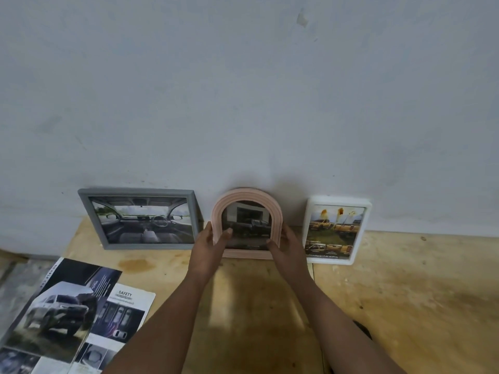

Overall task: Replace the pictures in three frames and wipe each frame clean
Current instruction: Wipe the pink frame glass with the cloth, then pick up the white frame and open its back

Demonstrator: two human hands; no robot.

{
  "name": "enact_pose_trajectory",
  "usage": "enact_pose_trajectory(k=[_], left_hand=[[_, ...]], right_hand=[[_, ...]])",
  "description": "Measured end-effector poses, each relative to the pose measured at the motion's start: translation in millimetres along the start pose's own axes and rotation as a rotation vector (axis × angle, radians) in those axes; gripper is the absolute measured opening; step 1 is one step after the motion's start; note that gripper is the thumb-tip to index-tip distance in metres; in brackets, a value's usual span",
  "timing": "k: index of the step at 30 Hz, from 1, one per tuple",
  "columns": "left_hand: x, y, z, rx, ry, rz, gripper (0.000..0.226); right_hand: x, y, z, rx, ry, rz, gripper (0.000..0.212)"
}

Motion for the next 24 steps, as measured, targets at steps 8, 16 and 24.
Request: enact_pose_trajectory(k=[8, 16, 24], left_hand=[[5, 31, -27, -0.043, -0.119, 0.127, 0.063], [116, 38, -60, -0.145, 0.36, 0.143, 0.043], [218, -8, -55, -0.181, 0.398, -0.015, 0.068]], right_hand=[[-10, -24, -23, 0.107, 0.01, 0.068, 0.061], [-102, -68, -48, 0.17, -0.419, 0.177, 0.023], [-167, -81, 9, 0.347, -0.477, 0.333, 0.039]])
Point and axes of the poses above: each hand's wrist, its own z-axis towards the middle knuckle, its own x-axis out of the palm, y = z × x, the point moved 6 cm from there along z, towards the middle knuckle, and after that the axes turned 11 degrees about -z, right-handed, at the moved point
